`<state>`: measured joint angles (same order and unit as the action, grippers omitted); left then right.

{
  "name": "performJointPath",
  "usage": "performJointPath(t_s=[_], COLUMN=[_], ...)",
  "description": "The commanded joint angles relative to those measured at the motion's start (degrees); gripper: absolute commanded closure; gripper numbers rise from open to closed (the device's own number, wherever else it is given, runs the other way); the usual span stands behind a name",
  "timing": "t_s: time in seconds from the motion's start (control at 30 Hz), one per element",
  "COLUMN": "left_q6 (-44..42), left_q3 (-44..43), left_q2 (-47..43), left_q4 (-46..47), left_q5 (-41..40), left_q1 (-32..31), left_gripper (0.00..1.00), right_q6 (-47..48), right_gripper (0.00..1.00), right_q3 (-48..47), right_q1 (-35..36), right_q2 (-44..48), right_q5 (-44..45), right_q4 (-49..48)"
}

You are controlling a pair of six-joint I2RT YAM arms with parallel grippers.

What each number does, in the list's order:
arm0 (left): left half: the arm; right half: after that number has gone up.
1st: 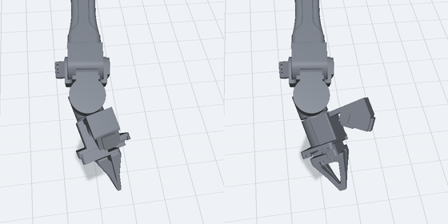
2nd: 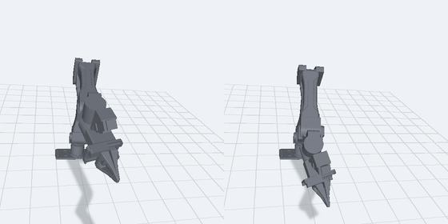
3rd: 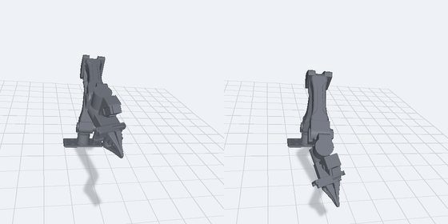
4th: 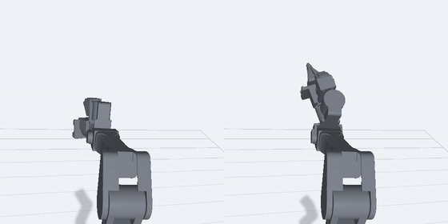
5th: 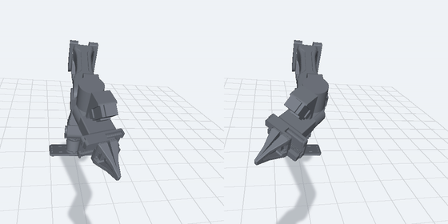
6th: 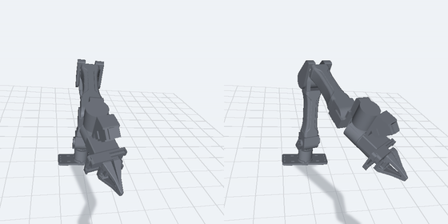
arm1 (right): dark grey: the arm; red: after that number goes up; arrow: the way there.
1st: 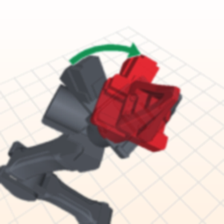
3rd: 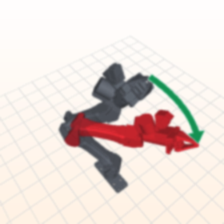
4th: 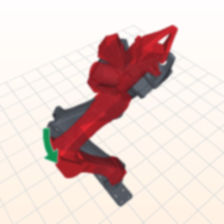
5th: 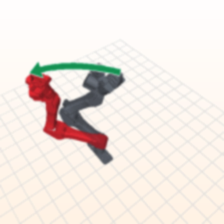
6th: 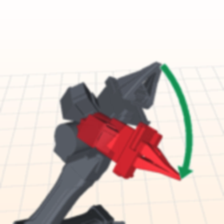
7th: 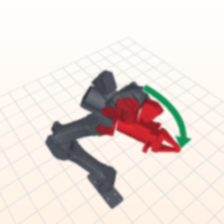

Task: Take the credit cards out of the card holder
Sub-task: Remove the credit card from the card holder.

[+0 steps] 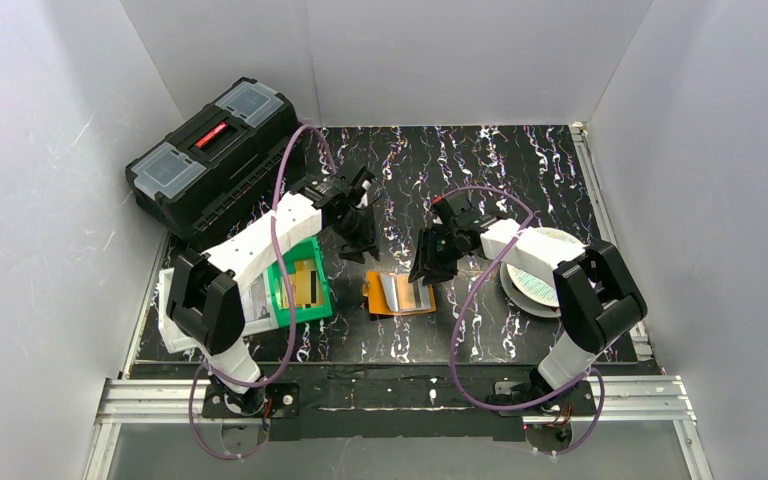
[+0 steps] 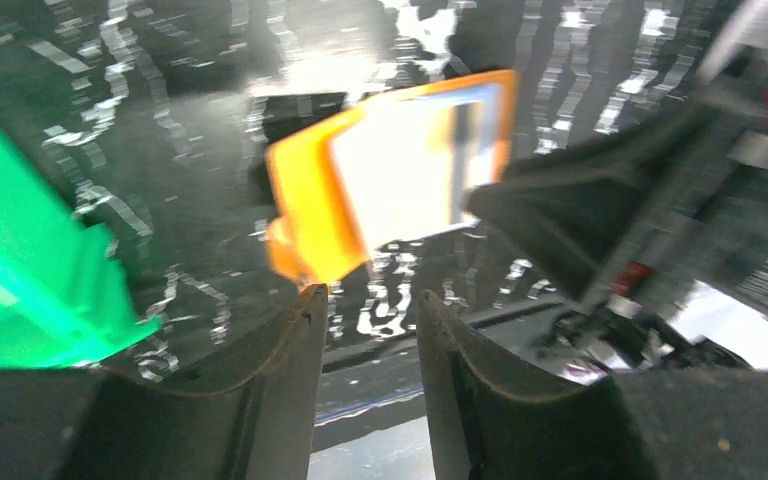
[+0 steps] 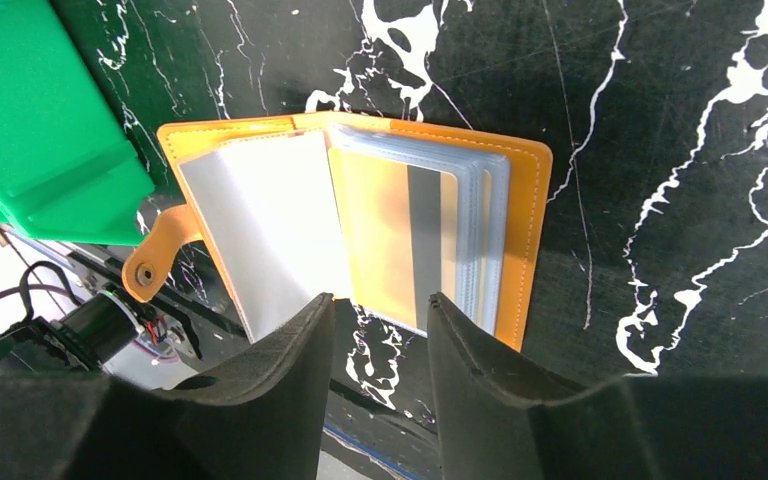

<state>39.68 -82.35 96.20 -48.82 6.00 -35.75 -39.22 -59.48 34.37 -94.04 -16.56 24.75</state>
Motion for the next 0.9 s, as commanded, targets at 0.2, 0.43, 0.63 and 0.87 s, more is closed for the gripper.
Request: performJointPath(t_s=[0.2,0.43,0.63,0.87], left_q6=[5.9,6.0,6.1,8.8], left_q3=[1.3,10.0,16.4,22.1], left_q2=[8.3,9.2,8.1,7.7], left_q4=[13.2,20.6,29.7,39.1], left_q5=[11.1,11.4,15.7,20.3], left_q1=[-4.8,-2.3,-0.1,1.0], left_gripper=[0.71,0.77,0.8,0.81], right_q6=[-1.8,-1.3,-0.5,0.5], right_gripper=[0.59,0.61,0.67,0.75], right_q3=[1.5,2.2,1.6,0.6], right_q1=[-1.0,-1.0,-1.0,-0.9], right_q2=[-0.9,-1.9,-3.0,-4.1], right_q5=[-0.3,-0.2,0.8,2.1], right_q4=[-1.2,-1.4,-0.6,0.8])
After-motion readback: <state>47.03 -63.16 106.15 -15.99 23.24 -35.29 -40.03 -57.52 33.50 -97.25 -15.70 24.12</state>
